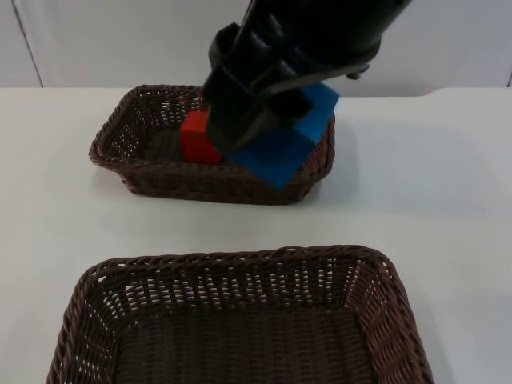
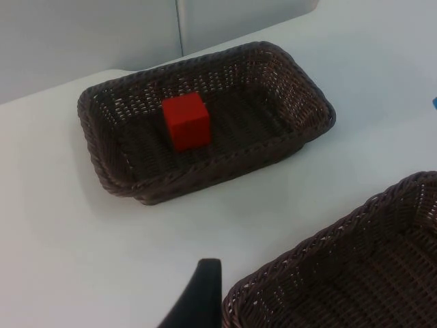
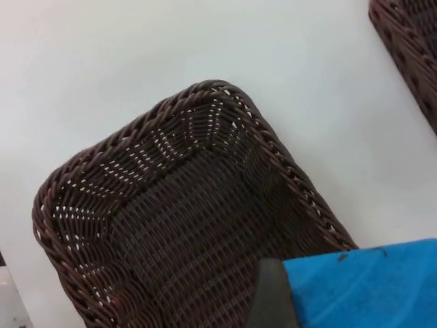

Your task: Pick up one cube with the left hand and place it into the upper basket. Pick up one cube with the right hand and place it into the lower basket.

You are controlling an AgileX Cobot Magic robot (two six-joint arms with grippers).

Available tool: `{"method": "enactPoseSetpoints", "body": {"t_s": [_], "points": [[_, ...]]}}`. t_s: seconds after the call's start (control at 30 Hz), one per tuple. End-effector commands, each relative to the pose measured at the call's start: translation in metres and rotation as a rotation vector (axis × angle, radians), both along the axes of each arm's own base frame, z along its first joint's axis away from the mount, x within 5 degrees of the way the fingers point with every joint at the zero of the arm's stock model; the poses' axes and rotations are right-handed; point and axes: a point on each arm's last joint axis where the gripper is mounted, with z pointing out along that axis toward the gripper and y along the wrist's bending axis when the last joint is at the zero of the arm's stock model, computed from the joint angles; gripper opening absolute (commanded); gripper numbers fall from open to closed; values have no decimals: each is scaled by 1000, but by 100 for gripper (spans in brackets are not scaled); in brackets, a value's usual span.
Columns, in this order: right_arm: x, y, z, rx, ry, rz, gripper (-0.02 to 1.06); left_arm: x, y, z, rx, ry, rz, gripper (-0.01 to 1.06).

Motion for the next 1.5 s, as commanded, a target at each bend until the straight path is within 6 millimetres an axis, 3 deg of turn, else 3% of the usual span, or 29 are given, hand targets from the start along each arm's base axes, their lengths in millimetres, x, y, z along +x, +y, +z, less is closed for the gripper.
{"method": "enactPoseSetpoints", "body": {"t_s": [0.0, 0.27, 0.57, 1.47], "points": [[1, 3, 2, 25, -8, 5, 0, -1, 0, 0, -8, 2, -3, 92], [3, 8, -7, 26, 12, 1, 0, -1, -1, 0, -10, 2, -3, 92], [12, 22, -40, -11, 63, -7, 0, -1, 0, 0, -8, 2, -3, 92], [30, 46, -96, -11, 54, -2, 0, -1, 0, 0, 1, -6, 1, 92]]}}
